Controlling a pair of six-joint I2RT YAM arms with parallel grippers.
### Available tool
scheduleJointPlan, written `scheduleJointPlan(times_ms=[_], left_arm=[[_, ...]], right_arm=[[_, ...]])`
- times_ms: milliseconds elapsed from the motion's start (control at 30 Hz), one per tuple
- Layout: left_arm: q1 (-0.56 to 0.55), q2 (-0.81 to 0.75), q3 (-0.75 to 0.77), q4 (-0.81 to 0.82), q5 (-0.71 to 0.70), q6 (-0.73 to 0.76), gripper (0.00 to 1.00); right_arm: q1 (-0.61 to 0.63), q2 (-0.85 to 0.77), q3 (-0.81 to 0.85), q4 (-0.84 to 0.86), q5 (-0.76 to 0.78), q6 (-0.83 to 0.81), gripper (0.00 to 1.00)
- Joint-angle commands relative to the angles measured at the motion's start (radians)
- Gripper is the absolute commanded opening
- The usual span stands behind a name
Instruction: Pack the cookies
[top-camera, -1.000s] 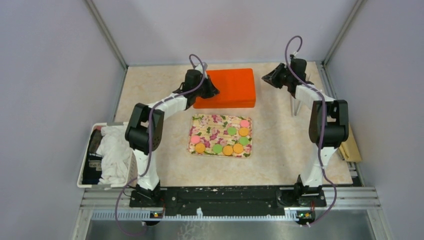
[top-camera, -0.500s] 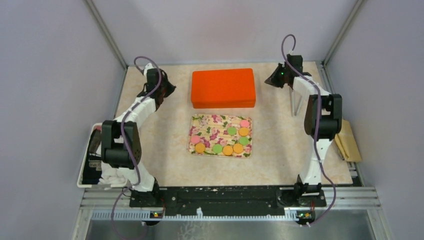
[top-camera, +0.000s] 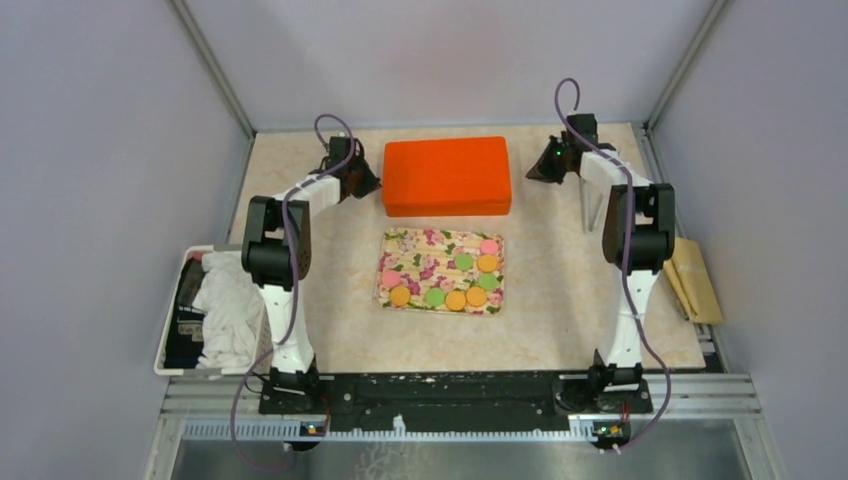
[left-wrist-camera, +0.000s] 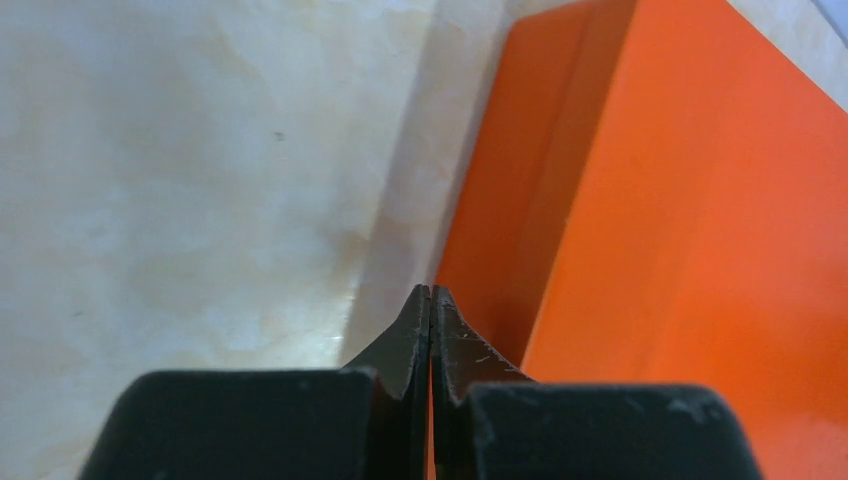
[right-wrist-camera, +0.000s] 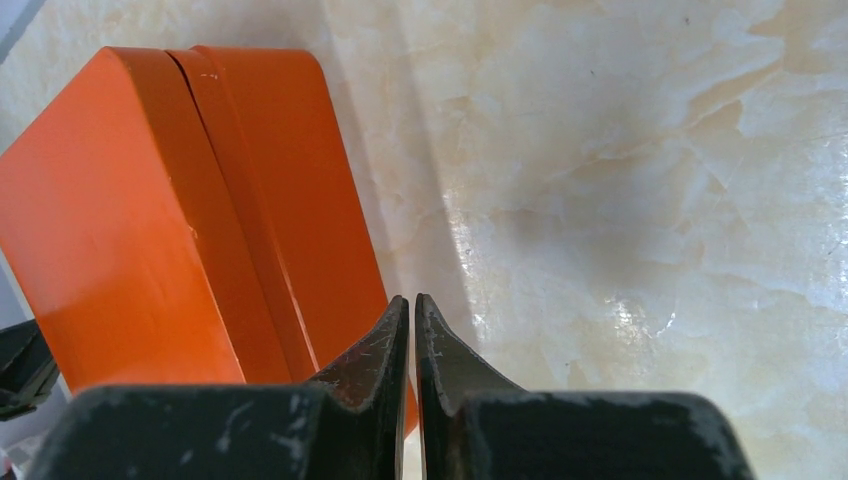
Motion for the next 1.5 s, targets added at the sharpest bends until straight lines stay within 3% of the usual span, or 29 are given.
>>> scheduleJointPlan(times_ms=[0,333,467,733,800,933,1267,1467], left_arm=[[-0.033,0.026,0.066,0.046,0.068,0.012,0.0],[-0.068,-0.011,0.042,0.055,0.098,0.006,0.0],[-0.067,-0.025,0.04,0.045,0.089,0.021,0.0],[-0.067,-0.04,0.02,0.044,0.096,0.03,0.0],[-0.067,-0.045,0.013,0.043,0.098,0.032,0.0],[-0.067,-0.051,0.008,0.043,0.098,0.037,0.0],[-0.067,-0.048,0.015,0.05,0.111,0.035,0.0],[-0.067,-0.043,0.017,0.05,0.112,0.037,0.0]], right_arm=[[0.008,0.03,0.077,-0.025,-0.032,-0.023,0.05],[0.072,0.084,0.153,-0.073,-0.123,-0.052,0.05],[0.077,0.062,0.15,-0.079,-0.088,-0.051,0.05],[0.074,-0.003,0.191,-0.199,0.189,-0.068,0.03],[0.073,-0.089,0.159,-0.209,0.347,-0.064,0.0],[0.095,-0.192,0.127,-0.185,0.439,-0.099,0.0],[0.2,-0.218,0.177,-0.21,0.351,-0.181,0.0],[0.218,-0.195,0.08,-0.172,0.307,-0.175,0.0]])
